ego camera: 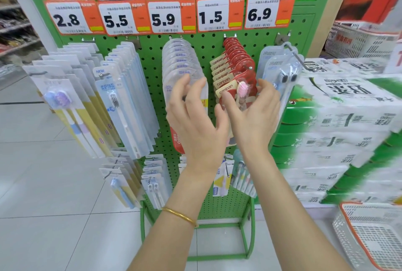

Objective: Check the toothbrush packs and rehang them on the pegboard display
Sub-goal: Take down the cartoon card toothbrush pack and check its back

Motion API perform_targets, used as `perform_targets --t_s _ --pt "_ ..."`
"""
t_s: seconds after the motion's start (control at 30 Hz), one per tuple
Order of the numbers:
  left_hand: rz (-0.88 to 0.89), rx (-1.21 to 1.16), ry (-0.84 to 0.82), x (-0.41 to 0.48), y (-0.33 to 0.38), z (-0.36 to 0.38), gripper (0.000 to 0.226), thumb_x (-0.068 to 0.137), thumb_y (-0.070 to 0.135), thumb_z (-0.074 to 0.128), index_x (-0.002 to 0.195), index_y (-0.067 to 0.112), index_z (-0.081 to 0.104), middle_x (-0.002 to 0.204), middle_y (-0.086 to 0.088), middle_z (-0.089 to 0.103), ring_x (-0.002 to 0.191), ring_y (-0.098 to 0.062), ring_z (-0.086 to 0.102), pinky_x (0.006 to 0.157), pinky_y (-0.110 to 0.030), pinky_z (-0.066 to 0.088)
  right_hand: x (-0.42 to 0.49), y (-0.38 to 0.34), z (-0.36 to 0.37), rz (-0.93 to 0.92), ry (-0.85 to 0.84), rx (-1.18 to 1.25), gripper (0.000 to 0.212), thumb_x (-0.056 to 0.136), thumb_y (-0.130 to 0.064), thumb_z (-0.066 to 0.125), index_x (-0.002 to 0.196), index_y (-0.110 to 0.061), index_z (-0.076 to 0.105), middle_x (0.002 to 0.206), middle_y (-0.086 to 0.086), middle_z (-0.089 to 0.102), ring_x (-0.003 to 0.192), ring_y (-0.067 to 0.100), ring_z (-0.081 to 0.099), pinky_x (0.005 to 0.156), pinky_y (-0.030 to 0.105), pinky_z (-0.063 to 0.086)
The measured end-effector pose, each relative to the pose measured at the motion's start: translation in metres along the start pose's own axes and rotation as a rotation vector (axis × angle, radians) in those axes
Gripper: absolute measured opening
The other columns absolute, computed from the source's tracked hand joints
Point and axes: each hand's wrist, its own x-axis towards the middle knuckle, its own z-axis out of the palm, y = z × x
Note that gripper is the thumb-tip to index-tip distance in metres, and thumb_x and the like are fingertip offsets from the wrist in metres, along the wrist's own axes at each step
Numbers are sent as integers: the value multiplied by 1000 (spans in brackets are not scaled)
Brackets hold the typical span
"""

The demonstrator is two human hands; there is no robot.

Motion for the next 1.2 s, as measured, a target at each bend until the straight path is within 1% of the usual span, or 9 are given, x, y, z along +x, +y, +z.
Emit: perform_targets --t_s 0.2,0.33,0.47,0.6,0.73,0.9,1.0,1.13,1.2 --pt "-20 -35 -6 -1 5 2 45 72 -4 61 117 -2 54 125 -24 47 123 -19 38 104 -43 37 3 0 -6 -3 33 63 53 80 -41 69 113 -5 50 103 -2 44 99 16 44 82 34 39" --pt "-59 -92 -17 -2 10 1 44 75 -5 57 118 -3 52 127 -22 44 124 -26 40 104 -48 38 0 -2 -16 -15 49 195 52 79 -34 72 113 -4 48 104 -2 38 84 -12 36 73 8 31" --pt "-141 -222 -43 -8 17 -1 40 80 -6 53 119 -2 50 128 -14 41 122 -32 44 95 -49 43 -6 2 -25 -38 48 257 51 77 -31 73 112 -4 47 103 -1 39 86 -12 37 71 5 32" --pt "-311 -359 -78 -15 27 -2 26 90 6 45 115 8 50 116 -1 48 100 -13 53 83 -21 42 -5 6 -37 -51 13 300 49 75 -32 74 109 -6 48 97 -12 37 86 -9 39 75 5 34" --pt "-520 -527 -309 -32 36 -7 18 97 20 41 111 19 52 105 11 57 97 -7 57 85 -26 47 -16 23 -53 -47 -47 285 51 73 -34 75 108 -8 49 99 -4 41 85 -10 40 74 4 33" --pt "-773 -524 -476 -71 38 -7 17 101 24 41 104 16 55 91 9 58 78 2 55 72 -13 44 -43 58 -69 45 -269 260 47 69 -33 81 99 -21 47 98 -2 46 89 -5 43 75 6 34" --pt "-1018 -506 -437 -96 37 -4 11 98 21 49 98 10 54 80 7 56 66 2 54 61 -13 45 -60 77 -76 94 -478 239 41 70 -28 79 97 -31 48 96 -13 48 94 5 48 77 10 38" --pt "-1342 -462 -379 -131 23 -6 13 98 26 49 92 15 51 90 -8 60 82 -20 60 83 -39 51 -77 105 -88 302 -752 381 23 85 -19 67 101 -35 60 93 -17 64 88 -2 59 78 17 44" --pt "-1432 -428 -362 -142 17 -8 17 98 33 49 96 16 51 91 -7 63 85 -22 62 87 -43 51 -90 118 -87 382 -806 389 19 92 -17 58 93 -36 61 82 -18 64 79 -1 60 77 23 46"
